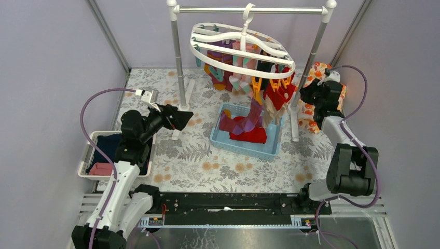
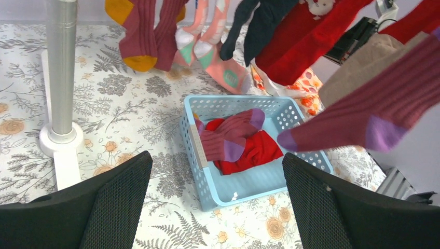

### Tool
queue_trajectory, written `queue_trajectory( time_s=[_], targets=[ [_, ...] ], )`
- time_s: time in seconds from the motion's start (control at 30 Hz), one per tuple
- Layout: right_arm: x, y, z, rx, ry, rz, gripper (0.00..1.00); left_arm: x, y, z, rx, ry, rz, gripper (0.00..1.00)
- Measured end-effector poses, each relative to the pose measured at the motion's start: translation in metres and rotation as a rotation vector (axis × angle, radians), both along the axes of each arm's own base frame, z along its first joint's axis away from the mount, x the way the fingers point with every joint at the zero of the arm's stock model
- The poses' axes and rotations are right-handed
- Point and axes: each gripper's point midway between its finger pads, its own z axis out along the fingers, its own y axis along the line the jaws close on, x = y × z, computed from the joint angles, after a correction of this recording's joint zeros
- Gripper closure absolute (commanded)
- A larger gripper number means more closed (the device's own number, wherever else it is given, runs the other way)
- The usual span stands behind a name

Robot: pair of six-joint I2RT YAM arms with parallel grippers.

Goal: Clip the socks to the hanger
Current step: Adjust the clothesline at the center of the board, then pick up the sock from the bin.

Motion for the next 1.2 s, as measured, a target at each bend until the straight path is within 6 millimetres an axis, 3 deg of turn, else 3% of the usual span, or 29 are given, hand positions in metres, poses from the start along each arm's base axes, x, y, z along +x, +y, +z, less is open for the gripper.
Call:
queue_trajectory(
  time_s=[0.2,0.47,0.67,0.93,1.03,1.2],
  targets=[
    [0.019,-0.024,-0.006,-0.015,0.007,-0.051,0.81,-0.005,-0.008,0.003,-0.035,-0.004,-0.053,0.01],
    [0.026,-0.028,0.003,-0.026,-0.027,-0.053,0.69,-0.012,-0.017,-0.005,-0.114,0.020,-0.096,0.01],
    [-0.019,-0.016,0.003,-0.006,-0.047,-0.037,0.55,-0.018,-0.023,-0.009,-0.193,0.076,-0.128,0.02],
    [-0.079,0.005,0.032,0.001,-0.149,0.013,0.43,-0.028,-0.048,-0.023,-0.222,0.186,-0.204,0.10],
    [-0.096,0.014,0.027,0.007,-0.149,0.041,0.42,-0.040,-0.069,-0.031,-0.191,0.205,-0.246,0.19],
    [-0.119,0.038,0.008,0.028,-0.101,0.115,0.41,-0.052,-0.102,-0.057,-0.133,0.272,-0.301,0.25]
  ],
)
